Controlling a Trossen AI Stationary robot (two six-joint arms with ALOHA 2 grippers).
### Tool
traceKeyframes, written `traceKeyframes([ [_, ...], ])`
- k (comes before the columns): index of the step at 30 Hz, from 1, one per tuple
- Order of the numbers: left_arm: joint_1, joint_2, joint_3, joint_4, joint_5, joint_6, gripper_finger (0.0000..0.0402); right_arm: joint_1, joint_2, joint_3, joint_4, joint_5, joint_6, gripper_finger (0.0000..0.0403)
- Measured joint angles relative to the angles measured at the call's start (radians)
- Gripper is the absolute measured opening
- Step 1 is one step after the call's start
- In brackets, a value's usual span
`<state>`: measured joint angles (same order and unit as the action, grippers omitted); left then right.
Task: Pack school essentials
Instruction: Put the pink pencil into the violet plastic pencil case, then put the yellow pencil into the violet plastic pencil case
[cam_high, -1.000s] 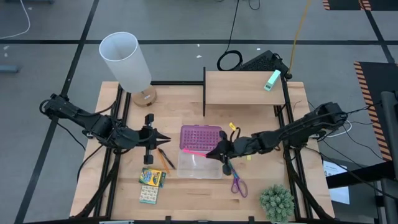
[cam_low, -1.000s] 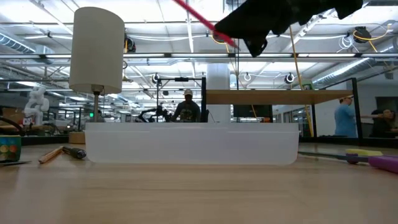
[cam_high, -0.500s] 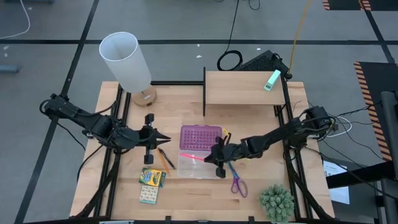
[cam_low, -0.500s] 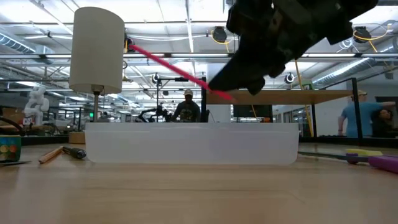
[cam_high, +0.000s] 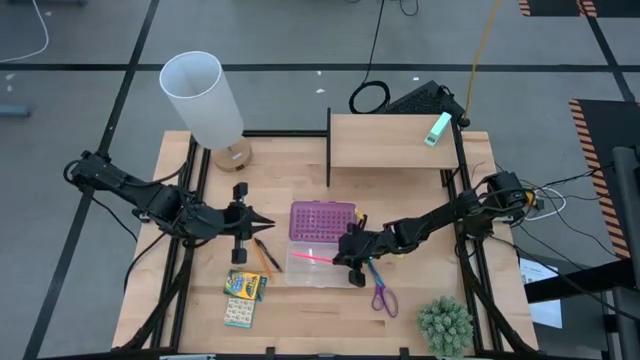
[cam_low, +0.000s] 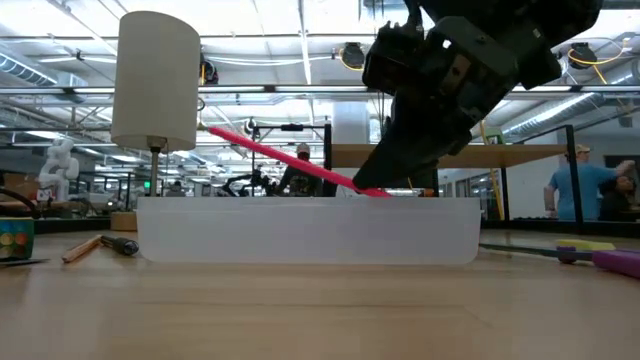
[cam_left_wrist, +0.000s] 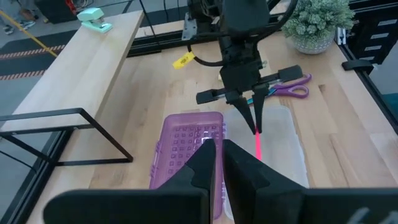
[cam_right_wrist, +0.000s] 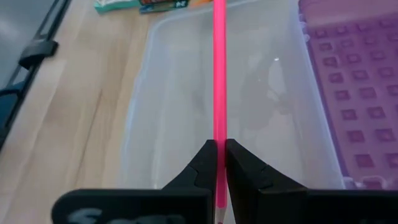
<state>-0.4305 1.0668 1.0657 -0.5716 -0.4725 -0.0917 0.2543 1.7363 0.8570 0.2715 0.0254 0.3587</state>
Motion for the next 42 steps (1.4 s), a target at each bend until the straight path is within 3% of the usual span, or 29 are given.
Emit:
traceKeyframes([
  [24,0.0,0.0,0.0,0.0,0.0,0.001,0.0033,-0.006,0.0,-0.001,-0.07,0.083,-0.057,0.0014],
  [35,0.0,0.0,0.0,0.001,0.0,0.001,0.0033,-0.006,0.0,-0.001,-0.075,0.109,-0.068,0.0058],
  [42,0.0,0.0,0.0,0.001,-0.001,0.001,0.0033,-0.006,-0.001,-0.001,-0.057,0.109,-0.089,0.0065],
])
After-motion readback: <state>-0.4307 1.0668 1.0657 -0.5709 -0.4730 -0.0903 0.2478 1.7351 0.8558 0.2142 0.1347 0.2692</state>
